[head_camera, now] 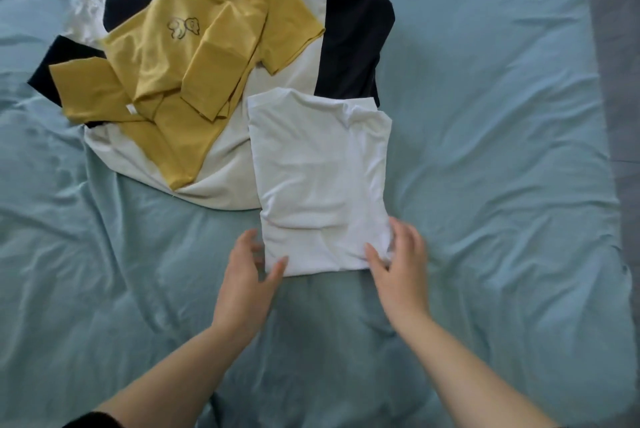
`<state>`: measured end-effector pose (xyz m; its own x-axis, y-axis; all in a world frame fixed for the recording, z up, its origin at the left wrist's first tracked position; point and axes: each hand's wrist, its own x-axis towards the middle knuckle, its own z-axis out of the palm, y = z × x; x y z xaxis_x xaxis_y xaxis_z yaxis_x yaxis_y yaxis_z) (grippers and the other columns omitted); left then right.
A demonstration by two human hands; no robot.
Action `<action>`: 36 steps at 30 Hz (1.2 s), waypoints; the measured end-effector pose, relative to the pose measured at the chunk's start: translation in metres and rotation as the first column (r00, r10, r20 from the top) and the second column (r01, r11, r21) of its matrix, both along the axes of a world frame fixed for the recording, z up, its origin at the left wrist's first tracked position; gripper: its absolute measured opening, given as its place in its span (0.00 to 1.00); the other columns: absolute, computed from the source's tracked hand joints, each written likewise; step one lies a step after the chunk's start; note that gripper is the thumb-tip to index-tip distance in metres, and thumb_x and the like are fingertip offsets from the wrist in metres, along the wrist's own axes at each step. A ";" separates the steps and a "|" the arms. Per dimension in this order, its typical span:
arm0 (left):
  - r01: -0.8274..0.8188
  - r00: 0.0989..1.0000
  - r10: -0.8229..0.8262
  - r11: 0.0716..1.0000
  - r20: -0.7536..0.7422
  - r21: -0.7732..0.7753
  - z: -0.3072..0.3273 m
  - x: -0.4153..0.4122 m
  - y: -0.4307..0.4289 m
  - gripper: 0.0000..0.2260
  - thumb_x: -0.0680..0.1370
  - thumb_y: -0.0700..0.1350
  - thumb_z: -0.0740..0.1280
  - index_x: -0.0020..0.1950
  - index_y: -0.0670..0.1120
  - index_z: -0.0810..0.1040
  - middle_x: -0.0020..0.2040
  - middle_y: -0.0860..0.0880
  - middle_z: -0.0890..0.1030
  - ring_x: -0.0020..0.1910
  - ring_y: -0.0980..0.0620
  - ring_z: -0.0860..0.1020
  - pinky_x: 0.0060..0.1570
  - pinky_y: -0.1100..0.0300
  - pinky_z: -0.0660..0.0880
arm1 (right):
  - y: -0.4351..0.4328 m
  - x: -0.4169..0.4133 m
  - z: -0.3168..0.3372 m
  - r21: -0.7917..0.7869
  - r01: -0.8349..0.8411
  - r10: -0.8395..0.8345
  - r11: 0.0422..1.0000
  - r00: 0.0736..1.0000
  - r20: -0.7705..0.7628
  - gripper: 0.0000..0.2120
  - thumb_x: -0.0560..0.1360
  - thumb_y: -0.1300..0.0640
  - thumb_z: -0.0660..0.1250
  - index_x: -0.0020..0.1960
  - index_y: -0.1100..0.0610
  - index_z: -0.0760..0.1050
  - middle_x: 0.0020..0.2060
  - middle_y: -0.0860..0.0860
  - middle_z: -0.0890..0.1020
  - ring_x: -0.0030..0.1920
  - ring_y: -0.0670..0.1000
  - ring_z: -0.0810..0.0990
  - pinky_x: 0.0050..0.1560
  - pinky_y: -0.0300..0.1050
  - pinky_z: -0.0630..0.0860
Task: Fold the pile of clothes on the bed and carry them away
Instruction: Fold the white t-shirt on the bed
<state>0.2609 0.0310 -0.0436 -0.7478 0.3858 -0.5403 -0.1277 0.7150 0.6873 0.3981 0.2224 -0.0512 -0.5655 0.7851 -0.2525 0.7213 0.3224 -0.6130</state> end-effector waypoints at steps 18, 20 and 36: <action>0.081 0.993 -0.055 0.962 0.105 -0.259 0.014 0.005 -0.033 0.17 0.74 0.58 0.70 0.39 0.44 0.75 0.32 0.52 0.76 0.32 0.51 0.73 0.34 0.55 0.68 | 0.013 0.044 0.020 -0.367 0.246 -0.193 0.897 0.965 0.175 0.12 0.71 0.52 0.74 0.43 0.57 0.74 0.38 0.52 0.79 0.36 0.50 0.76 0.38 0.41 0.73; 0.121 0.954 -0.199 0.940 -0.224 -0.320 0.023 -0.007 -0.022 0.15 0.74 0.60 0.68 0.42 0.49 0.72 0.40 0.54 0.75 0.39 0.51 0.73 0.37 0.58 0.65 | 0.013 0.026 0.028 0.047 0.068 -0.071 0.997 0.995 0.069 0.15 0.72 0.45 0.70 0.48 0.57 0.76 0.44 0.53 0.80 0.45 0.54 0.78 0.48 0.47 0.73; 0.655 0.310 -0.940 0.318 -0.141 -0.685 -0.018 -0.054 -0.004 0.52 0.64 0.81 0.45 0.71 0.52 0.20 0.72 0.49 0.21 0.71 0.48 0.22 0.67 0.38 0.25 | -0.003 -0.003 -0.020 0.251 -0.743 0.599 0.621 0.656 0.460 0.36 0.75 0.33 0.48 0.78 0.49 0.53 0.78 0.50 0.49 0.78 0.52 0.50 0.75 0.58 0.42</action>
<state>0.2066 0.0266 -0.0618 -0.3511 0.7610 -0.5455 0.9025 0.4303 0.0194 0.3955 0.2190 -0.0715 -0.9199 0.2763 -0.2783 0.3162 0.9423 -0.1096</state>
